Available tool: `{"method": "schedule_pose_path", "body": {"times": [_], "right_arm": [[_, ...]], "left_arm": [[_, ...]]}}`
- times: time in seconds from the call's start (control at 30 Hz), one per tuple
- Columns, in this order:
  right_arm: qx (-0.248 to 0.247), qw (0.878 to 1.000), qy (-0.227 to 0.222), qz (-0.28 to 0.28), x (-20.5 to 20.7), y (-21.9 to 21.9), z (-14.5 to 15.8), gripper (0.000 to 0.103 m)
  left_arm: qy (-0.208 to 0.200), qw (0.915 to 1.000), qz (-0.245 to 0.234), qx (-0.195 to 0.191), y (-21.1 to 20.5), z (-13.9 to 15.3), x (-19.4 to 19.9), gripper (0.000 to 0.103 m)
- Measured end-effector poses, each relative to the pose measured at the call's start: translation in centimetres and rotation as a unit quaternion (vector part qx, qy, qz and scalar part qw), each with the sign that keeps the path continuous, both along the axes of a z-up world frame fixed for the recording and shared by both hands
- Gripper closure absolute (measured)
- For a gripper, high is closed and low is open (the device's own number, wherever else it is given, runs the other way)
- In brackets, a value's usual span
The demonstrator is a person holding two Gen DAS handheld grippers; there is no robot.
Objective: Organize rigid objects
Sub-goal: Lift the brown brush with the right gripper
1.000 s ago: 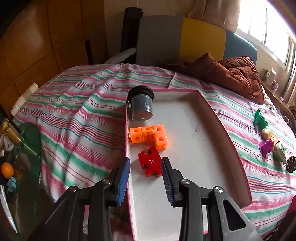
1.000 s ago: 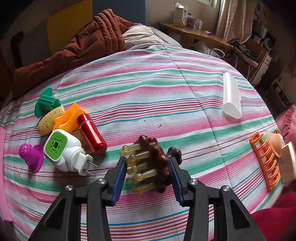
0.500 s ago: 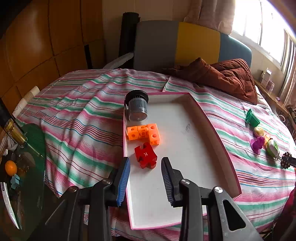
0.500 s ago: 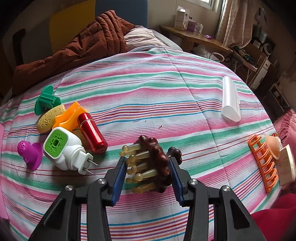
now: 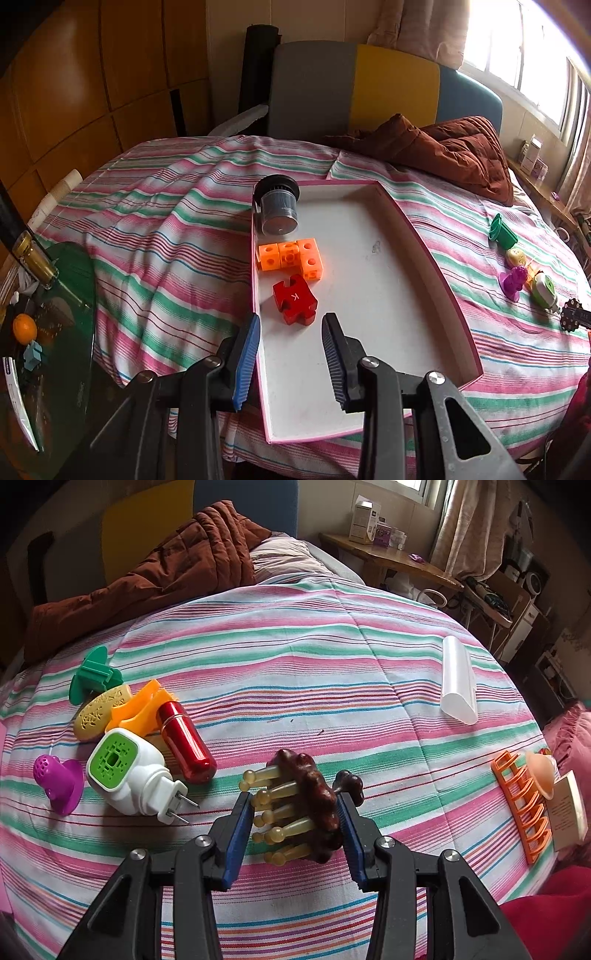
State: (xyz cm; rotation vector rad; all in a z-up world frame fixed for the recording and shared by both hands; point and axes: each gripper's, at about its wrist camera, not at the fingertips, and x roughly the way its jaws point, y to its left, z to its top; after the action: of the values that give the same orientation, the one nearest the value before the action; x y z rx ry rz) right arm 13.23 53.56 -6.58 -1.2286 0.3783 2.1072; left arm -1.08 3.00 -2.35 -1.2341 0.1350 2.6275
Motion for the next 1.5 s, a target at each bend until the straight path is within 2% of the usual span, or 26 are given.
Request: {"method": "schedule_pose_path", "body": {"times": [0.4, 0.57, 0.6, 0.63, 0.73, 0.87, 1.17, 1.3, 1.5], "right_arm": [[0.001, 1.0, 0.005, -0.003, 0.0, 0.1, 0.0, 0.057], [-0.007, 1.0, 0.026, -0.016, 0.5, 0.3, 0.6, 0.058], [-0.002, 0.999, 0.029, -0.016, 0.5, 0.1, 0.9, 0.059], [0.002, 0.999, 0.033, -0.015, 0.5, 0.0, 1.3, 0.068], [0.0, 0.999, 0.046, -0.009, 0.5, -0.5, 2.3, 0.068], [0.008, 1.0, 0.018, -0.001, 0.0, -1.2, 1.3, 0.068], [0.01, 0.998, 0.059, -0.009, 1.0, -1.4, 3.3, 0.068], [0.011, 0.996, 0.083, 0.01, 0.8, -2.8, 5.1, 0.068], [-0.006, 0.987, 0.135, 0.086, -1.9, -7.9, 8.6, 0.068]], "left_arm": [[0.008, 0.9999, -0.007, 0.003, -0.4, 0.1, 0.8, 0.069], [0.007, 0.9999, -0.007, 0.007, -0.6, 0.1, 0.7, 0.069], [0.008, 0.9999, -0.007, 0.008, -0.7, 0.1, 0.7, 0.069], [0.008, 0.9999, -0.007, 0.008, -0.8, 0.0, 0.7, 0.069], [0.003, 0.9999, -0.006, 0.011, -1.1, -0.3, 0.5, 0.069], [-0.002, 0.9999, 0.0, 0.014, -1.5, -0.7, 0.4, 0.069], [-0.005, 0.9999, 0.005, 0.013, -1.8, -1.0, 0.3, 0.069], [-0.004, 0.9999, 0.004, 0.013, -1.8, -1.1, 0.4, 0.069], [-0.004, 0.9998, 0.01, 0.014, -2.1, -1.1, 0.3, 0.069]]}}
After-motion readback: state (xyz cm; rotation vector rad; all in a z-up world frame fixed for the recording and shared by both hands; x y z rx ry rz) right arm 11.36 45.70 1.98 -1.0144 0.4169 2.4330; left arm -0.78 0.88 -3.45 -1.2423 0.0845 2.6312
